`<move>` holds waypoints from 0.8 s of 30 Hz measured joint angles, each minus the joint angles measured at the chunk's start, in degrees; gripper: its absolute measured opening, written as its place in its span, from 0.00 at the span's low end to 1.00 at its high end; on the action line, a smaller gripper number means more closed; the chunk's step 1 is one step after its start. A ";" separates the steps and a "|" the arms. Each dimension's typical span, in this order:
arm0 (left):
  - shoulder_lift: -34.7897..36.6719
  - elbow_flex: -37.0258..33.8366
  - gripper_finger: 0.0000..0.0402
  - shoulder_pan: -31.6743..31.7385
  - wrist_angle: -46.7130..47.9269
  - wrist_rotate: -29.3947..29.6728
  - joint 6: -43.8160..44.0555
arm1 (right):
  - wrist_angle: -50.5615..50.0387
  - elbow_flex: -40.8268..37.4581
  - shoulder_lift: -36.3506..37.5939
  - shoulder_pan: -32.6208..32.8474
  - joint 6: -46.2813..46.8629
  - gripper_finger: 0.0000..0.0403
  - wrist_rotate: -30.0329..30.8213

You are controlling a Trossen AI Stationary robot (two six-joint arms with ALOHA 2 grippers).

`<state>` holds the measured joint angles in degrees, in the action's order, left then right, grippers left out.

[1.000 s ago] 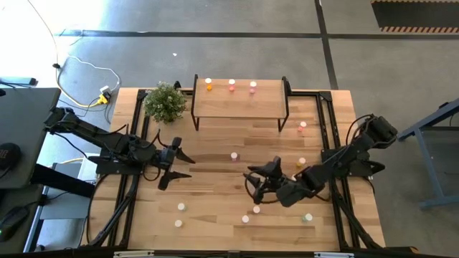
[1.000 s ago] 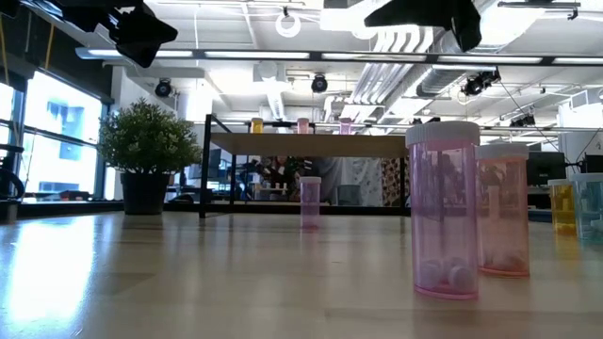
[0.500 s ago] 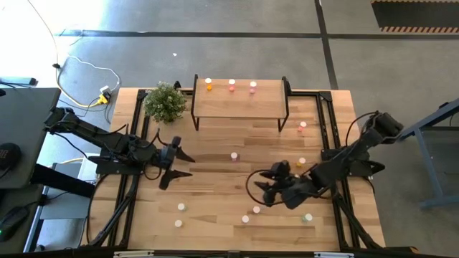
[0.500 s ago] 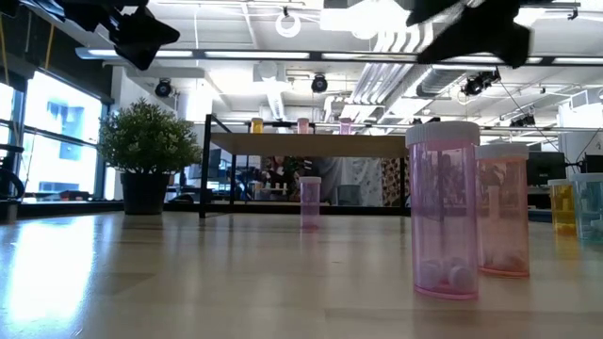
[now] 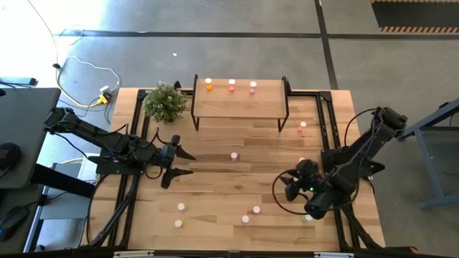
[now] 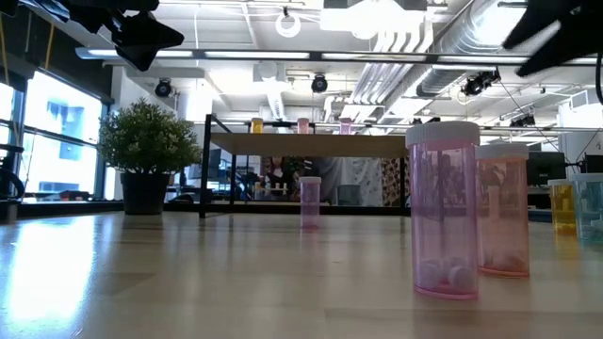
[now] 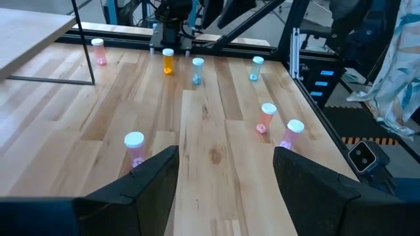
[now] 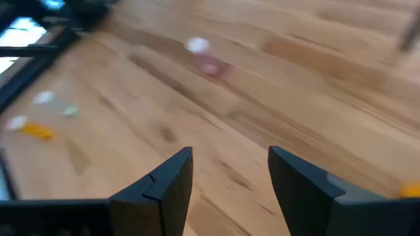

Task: Pick and place medicine bottles onto shelf by color
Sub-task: Put the top green pill bottle on the shelf

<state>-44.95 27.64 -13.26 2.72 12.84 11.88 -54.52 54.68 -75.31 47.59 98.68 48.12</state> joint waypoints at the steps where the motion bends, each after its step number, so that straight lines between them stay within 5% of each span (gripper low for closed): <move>1: 0.00 0.00 0.59 0.00 0.00 0.00 0.00 | -2.88 0.00 0.00 0.52 3.29 0.47 -0.90; 12: -0.02 0.00 0.59 0.00 0.00 0.27 0.00 | -15.59 0.00 0.00 6.24 22.35 0.47 -13.94; 24: -0.02 0.00 0.59 -0.04 0.00 1.31 0.15 | -17.74 -0.11 0.00 4.33 15.35 0.47 -21.67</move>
<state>-44.97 27.64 -13.30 2.72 14.15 12.03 -72.26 54.57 -75.31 51.93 114.03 26.45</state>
